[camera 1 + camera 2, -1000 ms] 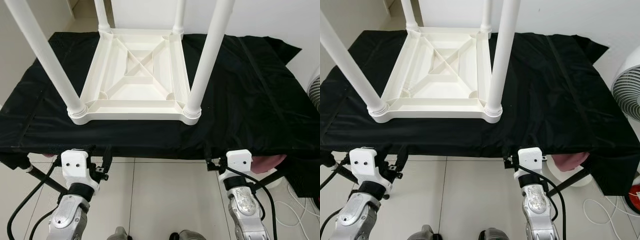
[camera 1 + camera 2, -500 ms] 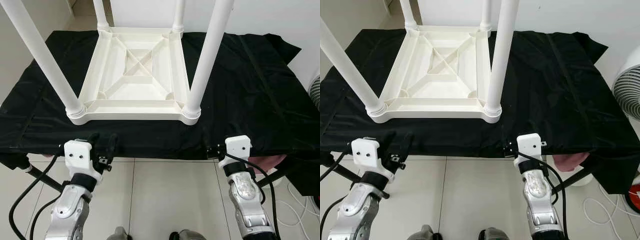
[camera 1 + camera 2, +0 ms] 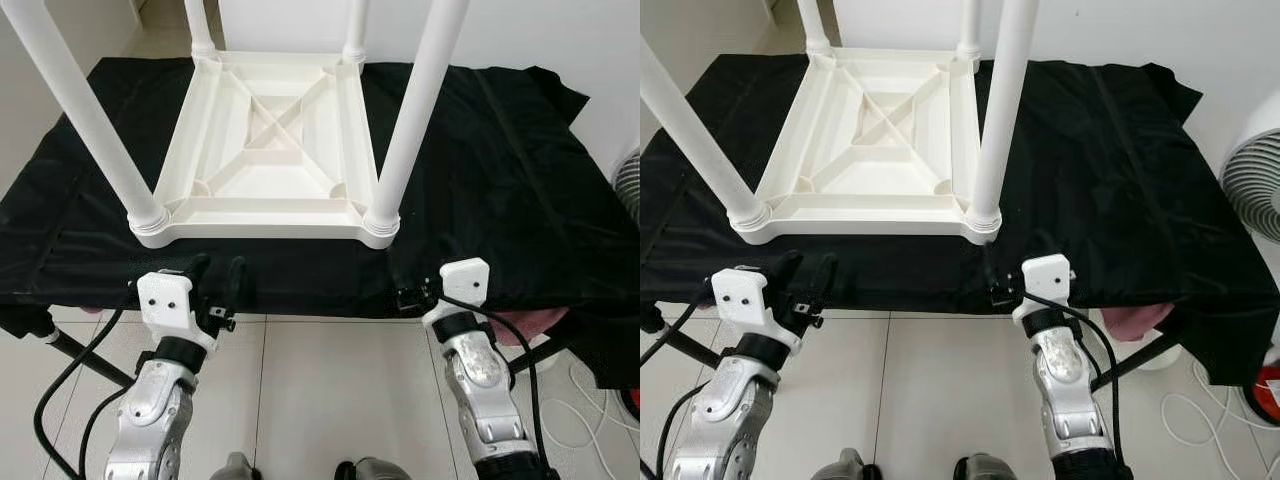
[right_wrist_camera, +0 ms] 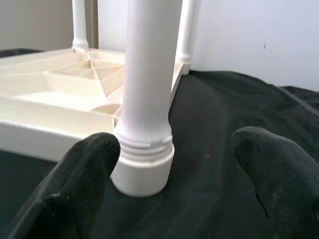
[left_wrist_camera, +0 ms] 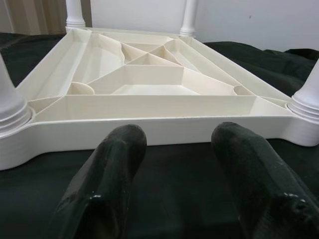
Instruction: Building children table
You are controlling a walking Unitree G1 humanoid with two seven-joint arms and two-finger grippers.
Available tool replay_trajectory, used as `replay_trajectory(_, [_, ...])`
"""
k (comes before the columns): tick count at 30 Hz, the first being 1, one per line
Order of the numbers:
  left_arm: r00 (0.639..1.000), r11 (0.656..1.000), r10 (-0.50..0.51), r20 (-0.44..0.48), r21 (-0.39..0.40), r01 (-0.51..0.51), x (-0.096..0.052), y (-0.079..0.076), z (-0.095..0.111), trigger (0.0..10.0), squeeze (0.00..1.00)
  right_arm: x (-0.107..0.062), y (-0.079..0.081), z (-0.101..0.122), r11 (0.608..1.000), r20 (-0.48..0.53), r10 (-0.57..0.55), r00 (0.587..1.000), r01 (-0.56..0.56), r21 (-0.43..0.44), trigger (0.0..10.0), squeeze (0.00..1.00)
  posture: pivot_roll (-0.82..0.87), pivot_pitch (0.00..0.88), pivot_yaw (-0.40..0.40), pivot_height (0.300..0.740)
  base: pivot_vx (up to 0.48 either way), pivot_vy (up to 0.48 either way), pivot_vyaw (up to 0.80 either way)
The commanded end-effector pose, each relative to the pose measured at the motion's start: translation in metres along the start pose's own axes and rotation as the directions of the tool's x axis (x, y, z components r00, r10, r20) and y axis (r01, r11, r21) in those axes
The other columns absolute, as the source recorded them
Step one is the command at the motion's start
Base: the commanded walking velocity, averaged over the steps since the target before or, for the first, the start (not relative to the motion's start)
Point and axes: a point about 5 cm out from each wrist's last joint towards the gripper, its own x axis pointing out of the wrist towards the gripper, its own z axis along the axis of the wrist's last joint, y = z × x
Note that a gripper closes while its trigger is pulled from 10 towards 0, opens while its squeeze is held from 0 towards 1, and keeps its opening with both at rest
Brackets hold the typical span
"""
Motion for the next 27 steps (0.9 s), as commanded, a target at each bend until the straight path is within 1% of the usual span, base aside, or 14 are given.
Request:
replay_trajectory(1, [1.000,1.000,-0.016,0.005,0.020,0.016,0.005,0.002,0.001,10.0,0.00,0.004,0.000,-0.002,1.000,-0.012,-0.014,1.000,0.014,0.019,10.0,0.00,-0.05,0.111,0.004,0.740,0.000,0.000,0.00])
replay_trajectory(3, [1.000,1.000,-0.012,0.018,0.028,0.011,0.010,0.006,0.005,10.0,0.00,0.009,0.001,0.000,0.999,-0.004,-0.017,1.000,0.017,0.030,10.0,0.00,-0.04,0.107,0.004,0.740,0.000,0.000,0.00])
replay_trajectory(7, [0.999,0.998,-0.033,0.024,0.058,0.031,0.012,0.009,0.007,10.0,0.00,0.014,0.003,0.001,0.998,-0.002,-0.024,1.000,0.024,0.054,10.0,0.00,-0.04,0.103,0.005,0.740,0.000,0.000,0.00])
replay_trajectory(9, [0.998,0.995,-0.056,0.025,0.080,0.054,0.014,0.012,0.010,10.0,0.00,0.021,0.005,0.001,0.996,-0.009,-0.038,0.999,0.038,0.083,10.0,0.00,-0.02,0.094,0.003,0.740,0.000,0.000,0.00])
replay_trajectory(11, [0.997,0.994,-0.070,0.022,0.088,0.067,0.014,0.012,0.010,10.0,0.00,0.024,0.006,0.000,0.995,-0.013,-0.040,0.999,0.041,0.089,10.0,0.00,-0.02,0.094,0.003,0.740,0.000,0.000,0.00])
replay_trajectory(14, [0.993,0.989,-0.113,0.015,0.102,0.111,0.015,0.008,0.010,10.0,0.00,0.029,0.011,-0.003,0.994,-0.031,-0.026,0.999,0.029,0.106,10.0,0.00,-0.01,0.082,-0.004,0.740,0.000,0.000,0.00])
replay_trajectory(15, [0.984,0.978,-0.179,-0.006,0.112,0.178,0.015,0.002,0.008,10.0,0.00,0.034,0.015,-0.007,0.994,-0.053,-0.016,0.998,0.022,0.110,10.0,0.00,-0.01,0.078,-0.005,0.740,0.000,0.000,0.00])
replay_trajectory(16, [0.984,0.978,-0.179,-0.006,0.112,0.178,0.015,0.002,0.008,10.0,0.00,0.034,0.015,-0.007,0.994,-0.053,-0.016,0.998,0.022,0.110,10.0,0.00,-0.01,0.078,-0.005,0.740,0.000,0.000,0.00])
replay_trajectory(18, [0.973,0.968,-0.228,-0.037,0.103,0.230,0.016,-0.003,0.005,10.0,0.00,0.040,0.019,-0.008,0.995,-0.067,0.010,0.998,-0.003,0.103,10.0,0.00,-0.01,0.077,-0.007,0.740,0.000,0.000,0.00])
replay_trajectory(21, [0.966,0.961,-0.255,-0.043,0.099,0.258,0.017,-0.006,0.004,10.0,0.00,0.045,0.021,-0.010,0.995,-0.077,0.014,0.997,-0.006,0.095,10.0,0.00,-0.01,0.071,-0.010,0.740,0.000,0.000,0.00])
replay_trajectory(22, [0.959,0.953,-0.280,-0.046,0.109,0.283,0.018,-0.008,0.004,10.0,0.00,0.048,0.021,-0.010,0.996,-0.084,0.013,0.996,-0.005,0.091,10.0,0.00,-0.01,0.068,-0.010,0.740,0.000,0.000,0.00])
replay_trajectory(23, [0.959,0.953,-0.280,-0.046,0.109,0.283,0.018,-0.008,0.004,10.0,0.00,0.048,0.021,-0.010,0.996,-0.084,0.013,0.996,-0.005,0.091,10.0,0.00,-0.01,0.068,-0.010,0.740,0.000,0.000,0.00])
replay_trajectory(24, [0.954,0.946,-0.296,-0.050,0.119,0.300,0.018,-0.010,0.004,10.0,0.00,0.052,0.022,-0.011,0.996,-0.091,0.016,0.996,-0.007,0.090,10.0,0.00,-0.01,0.068,-0.010,0.740,0.000,0.000,0.00])
replay_trajectory(27, [0.951,0.945,-0.303,-0.058,0.114,0.308,0.021,-0.011,0.004,10.0,0.00,0.064,0.026,-0.012,0.997,-0.103,0.023,0.994,-0.015,0.072,10.0,0.00,-0.01,0.067,-0.013,0.740,0.000,0.000,0.00])
